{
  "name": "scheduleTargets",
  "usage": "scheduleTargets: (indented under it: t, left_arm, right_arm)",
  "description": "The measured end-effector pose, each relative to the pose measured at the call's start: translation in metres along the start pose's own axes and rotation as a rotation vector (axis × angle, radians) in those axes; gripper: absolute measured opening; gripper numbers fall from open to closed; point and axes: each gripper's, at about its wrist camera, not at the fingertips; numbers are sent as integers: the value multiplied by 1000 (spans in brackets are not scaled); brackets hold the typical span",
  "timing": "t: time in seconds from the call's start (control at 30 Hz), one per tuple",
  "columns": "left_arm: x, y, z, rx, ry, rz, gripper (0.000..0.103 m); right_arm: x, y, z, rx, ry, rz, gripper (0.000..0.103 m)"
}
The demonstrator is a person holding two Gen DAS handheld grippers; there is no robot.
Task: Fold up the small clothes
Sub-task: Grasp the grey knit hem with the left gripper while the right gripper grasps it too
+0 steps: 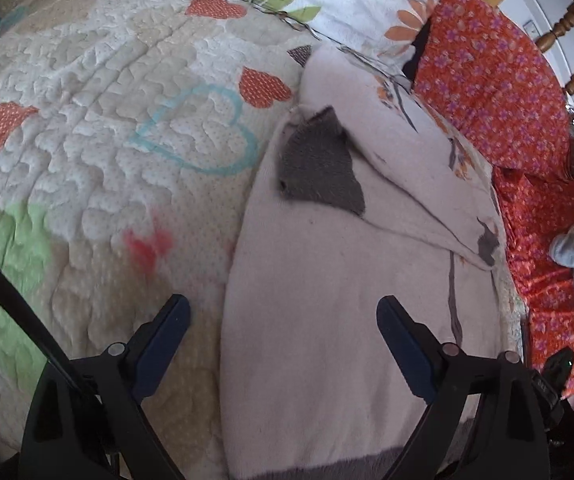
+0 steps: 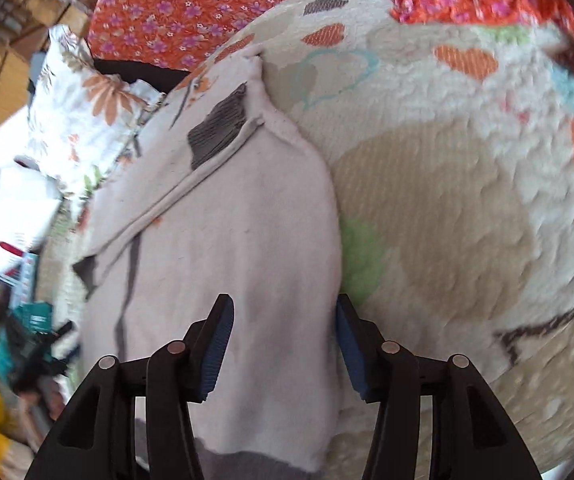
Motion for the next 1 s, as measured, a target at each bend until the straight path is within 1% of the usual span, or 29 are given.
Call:
scheduleTargets:
  t: [0.07, 0.2, 0.23, 0.3, 0.37, 0.43, 0.47, 0.53, 0.63, 0.77, 0.83, 0.97, 1.0]
  left_arm:
    - [2, 0, 12, 10, 27, 66, 84]
    - [14, 2, 39, 23, 7, 89, 71]
    - [19, 3, 47, 33, -3, 101, 71]
    - [24, 5, 57, 49, -8, 125, 70]
    - [28, 7, 68, 77, 2, 175, 68]
    - [24, 13, 81, 133, 35, 238, 67]
    - [25, 15, 87, 155, 29, 251, 67]
    - [28, 17, 96, 180, 22, 262, 67]
    - [30, 20, 106, 195, 24, 269, 67]
    - [31, 15, 113, 159, 35, 250, 68]
    - [32, 11, 118, 143, 42, 242, 68]
    - [31, 3, 128, 105, 62, 244, 68]
    - [31, 2, 130, 97, 60, 233, 66]
  right_arm:
    - [1, -3, 5, -23, 0, -32, 58]
    - [0, -9, 9, -88, 25, -126, 59]
    - [0, -12, 11, -114, 36, -159, 59]
    - [0, -14, 14, -138, 50, -199, 59]
    - [0, -17, 18, -155, 64, -232, 59]
    - [1, -21, 19, -180, 74, -259, 59]
    - [0, -22, 20, -196, 77, -272, 59]
    - [1, -27, 22, -234, 83, -303, 59]
    - [2, -29, 30, -248, 92, -326, 59]
    - [-3, -29, 48, -264, 140, -376, 59]
    - [-4, -27, 61, -272, 147, -395, 59]
    - [-3, -17, 77, -230, 159, -393, 59]
    - [-2, -17, 78, -219, 163, -392, 59]
Point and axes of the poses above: each gripper's, at about its wrist camera, not at the fingertips, and x roughly against the way its jaws point, y to its left, z to its underside, and after that the axes turned 3 degrees about -x, right-handed
